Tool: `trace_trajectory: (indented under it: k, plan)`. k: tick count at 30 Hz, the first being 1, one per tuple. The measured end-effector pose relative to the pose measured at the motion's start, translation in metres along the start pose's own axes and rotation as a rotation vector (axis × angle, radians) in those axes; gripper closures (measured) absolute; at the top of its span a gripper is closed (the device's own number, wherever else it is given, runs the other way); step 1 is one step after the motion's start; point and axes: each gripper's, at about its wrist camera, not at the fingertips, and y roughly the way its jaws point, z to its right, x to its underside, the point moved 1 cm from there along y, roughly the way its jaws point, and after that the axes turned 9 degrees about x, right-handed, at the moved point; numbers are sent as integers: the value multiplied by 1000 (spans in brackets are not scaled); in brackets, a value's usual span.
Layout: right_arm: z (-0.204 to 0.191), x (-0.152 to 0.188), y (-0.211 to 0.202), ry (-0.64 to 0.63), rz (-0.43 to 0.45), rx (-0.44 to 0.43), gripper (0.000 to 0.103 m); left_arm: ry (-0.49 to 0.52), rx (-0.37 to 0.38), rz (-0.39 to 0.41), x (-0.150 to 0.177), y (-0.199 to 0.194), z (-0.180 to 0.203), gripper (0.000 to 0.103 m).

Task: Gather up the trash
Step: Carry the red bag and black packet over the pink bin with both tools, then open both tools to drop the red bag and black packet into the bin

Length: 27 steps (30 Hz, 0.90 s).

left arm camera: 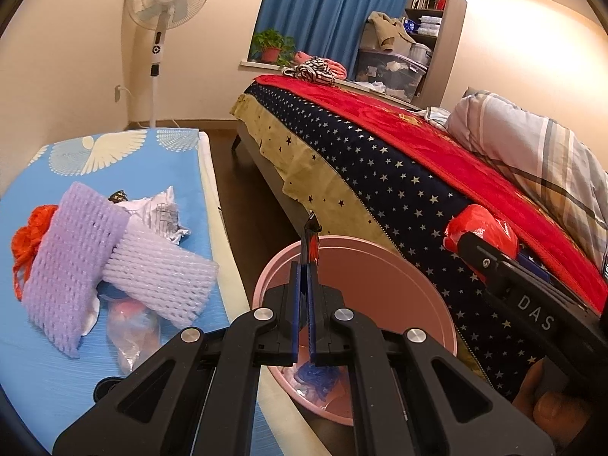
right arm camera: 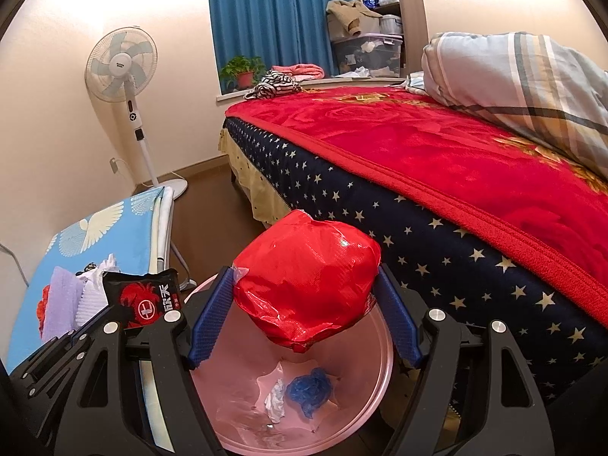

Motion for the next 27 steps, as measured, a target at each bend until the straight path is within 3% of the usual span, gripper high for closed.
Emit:
trace_trajectory:
  k: [11,13,27]
  plan:
    - [3,2,2,14,-13,-11,27,-4,27,-14,1,4,4,100]
    - [3,3,4,12,-26,-7,24,-19,41,-32,3,8,3,95]
    - [-13,8,-9,-14,-9,-82,26,-13,-27,-2,6,-19,-11,93]
